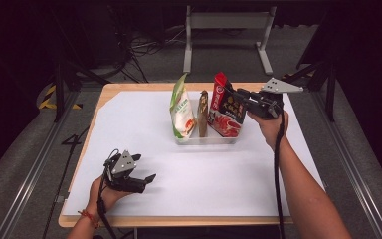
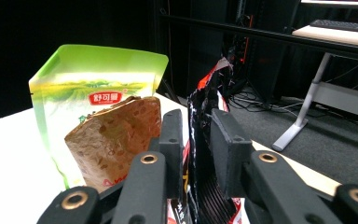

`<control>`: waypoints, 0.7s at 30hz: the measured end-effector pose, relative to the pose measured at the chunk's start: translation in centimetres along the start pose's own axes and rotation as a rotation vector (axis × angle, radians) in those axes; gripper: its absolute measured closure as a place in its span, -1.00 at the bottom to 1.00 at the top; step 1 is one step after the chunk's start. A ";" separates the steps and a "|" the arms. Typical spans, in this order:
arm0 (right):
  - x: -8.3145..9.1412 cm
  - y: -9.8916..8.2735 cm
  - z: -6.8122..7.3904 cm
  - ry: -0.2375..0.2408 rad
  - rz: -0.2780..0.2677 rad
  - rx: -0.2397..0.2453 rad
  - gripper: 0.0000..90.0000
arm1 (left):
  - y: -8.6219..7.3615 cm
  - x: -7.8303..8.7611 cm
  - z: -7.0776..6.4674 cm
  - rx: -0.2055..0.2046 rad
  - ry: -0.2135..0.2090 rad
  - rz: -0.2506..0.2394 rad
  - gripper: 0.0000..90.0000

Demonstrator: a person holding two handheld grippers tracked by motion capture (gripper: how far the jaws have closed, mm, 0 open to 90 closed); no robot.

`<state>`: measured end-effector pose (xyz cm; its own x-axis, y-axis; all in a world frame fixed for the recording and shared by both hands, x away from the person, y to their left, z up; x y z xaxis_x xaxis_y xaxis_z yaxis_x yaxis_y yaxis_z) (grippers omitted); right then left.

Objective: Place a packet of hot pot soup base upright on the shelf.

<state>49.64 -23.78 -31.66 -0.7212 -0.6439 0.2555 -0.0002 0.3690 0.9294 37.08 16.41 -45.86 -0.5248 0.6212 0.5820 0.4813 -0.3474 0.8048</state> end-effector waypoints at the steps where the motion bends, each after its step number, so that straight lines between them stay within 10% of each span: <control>1: 0.1 0.0 0.0 -0.003 -0.003 -0.003 0.66 | 0.0 0.0 0.0 0.000 0.000 0.001 -0.68; 21: 2.0 -0.2 0.4 -0.033 0.026 0.022 0.39 | 0.0 -0.1 0.0 -0.009 0.012 0.005 -0.68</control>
<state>47.95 -24.88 -31.39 -0.7434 -0.6117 0.2705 0.0038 0.4006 0.9163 37.12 16.31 -45.91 -0.5307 0.6108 0.5877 0.4780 -0.3568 0.8026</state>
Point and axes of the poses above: each handheld gripper's, and its own axes: x roughly backward along the jaws, y roughly out of its top, z roughly to its left, the point moved 3 cm from there along -x, roughly forward along the jaws, and after that the axes turned 13 degrees about x, right-handed, at the moved point
